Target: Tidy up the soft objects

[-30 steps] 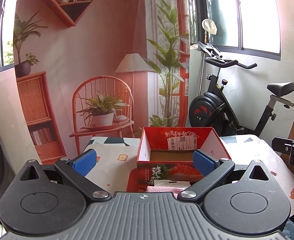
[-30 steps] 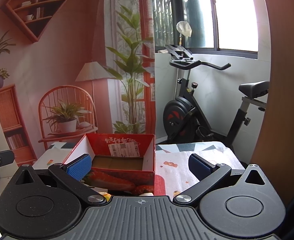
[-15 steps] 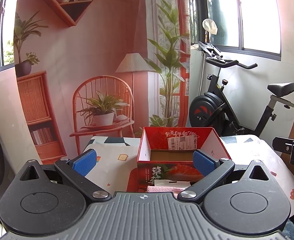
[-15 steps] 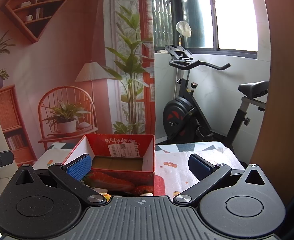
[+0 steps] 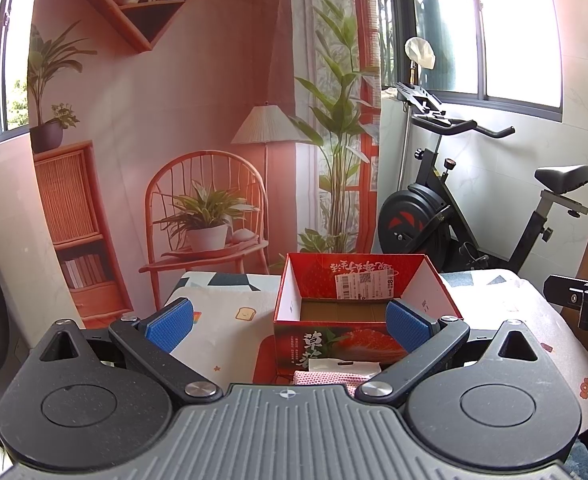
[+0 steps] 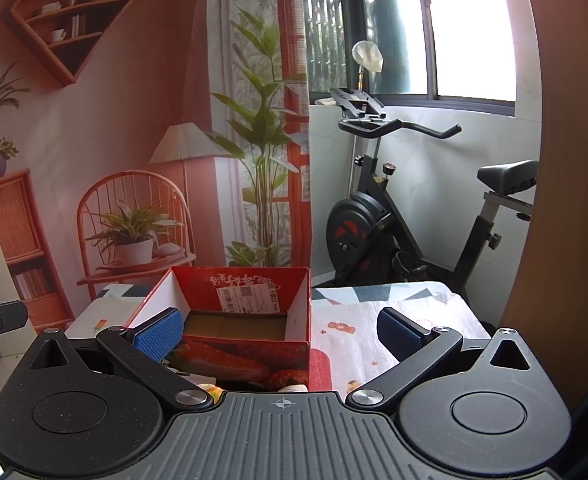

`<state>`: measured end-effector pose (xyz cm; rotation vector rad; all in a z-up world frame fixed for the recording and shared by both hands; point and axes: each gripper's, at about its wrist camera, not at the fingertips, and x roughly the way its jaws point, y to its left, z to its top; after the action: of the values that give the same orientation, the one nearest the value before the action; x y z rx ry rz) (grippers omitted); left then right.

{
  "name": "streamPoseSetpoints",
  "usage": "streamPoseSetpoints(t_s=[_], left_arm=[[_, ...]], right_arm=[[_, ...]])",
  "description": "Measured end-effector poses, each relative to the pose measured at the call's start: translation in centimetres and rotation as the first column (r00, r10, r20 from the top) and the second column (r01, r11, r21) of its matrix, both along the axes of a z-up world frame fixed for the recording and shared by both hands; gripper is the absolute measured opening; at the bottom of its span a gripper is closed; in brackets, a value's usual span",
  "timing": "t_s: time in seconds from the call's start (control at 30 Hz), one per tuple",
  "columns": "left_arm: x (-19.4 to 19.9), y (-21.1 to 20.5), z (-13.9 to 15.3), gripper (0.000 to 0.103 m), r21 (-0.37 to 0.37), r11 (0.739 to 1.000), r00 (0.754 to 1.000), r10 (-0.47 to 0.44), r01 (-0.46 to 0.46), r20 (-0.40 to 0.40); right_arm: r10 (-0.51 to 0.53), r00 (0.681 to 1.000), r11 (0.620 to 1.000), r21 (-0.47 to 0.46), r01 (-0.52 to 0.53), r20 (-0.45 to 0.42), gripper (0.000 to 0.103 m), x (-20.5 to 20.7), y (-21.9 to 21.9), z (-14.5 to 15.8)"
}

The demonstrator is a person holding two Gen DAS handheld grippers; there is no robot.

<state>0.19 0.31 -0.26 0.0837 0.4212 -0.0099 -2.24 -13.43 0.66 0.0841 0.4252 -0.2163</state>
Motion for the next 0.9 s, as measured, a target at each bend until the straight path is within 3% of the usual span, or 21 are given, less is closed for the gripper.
streamPoseSetpoints(t_s=[0.5, 0.67, 0.77, 0.9], left_arm=[[0.7, 0.1, -0.7, 0.103, -0.018, 1.0, 0.999, -0.025, 0.024, -0.033], [1.6, 0.2, -2.5, 0.103, -0.005, 0.999, 0.999, -0.037, 0.037, 0.011], [3.0, -0.1, -3.8, 0.103, 0.001, 0.998, 0.998, -0.056, 0.056, -0.007], [4.9, -0.8, -6.4, 0.103, -0.002, 0.994, 0.992, -0.107, 0.107, -0.068]], right_arm=[[0.015, 1.0, 0.999, 0.031, -0.015, 0.024, 0.103, 0.3, -0.4, -1.1], [0.038, 0.995, 0.994, 0.097, -0.046, 0.09, 0.103, 0.3, -2.0, -3.4], [0.015, 0.992, 0.995, 0.095, -0.027, 0.123, 0.103, 0.5, -2.8, -5.6], [0.004, 1.0, 0.996, 0.084, -0.006, 0.028, 0.102, 2.1, -3.7, -8.9]])
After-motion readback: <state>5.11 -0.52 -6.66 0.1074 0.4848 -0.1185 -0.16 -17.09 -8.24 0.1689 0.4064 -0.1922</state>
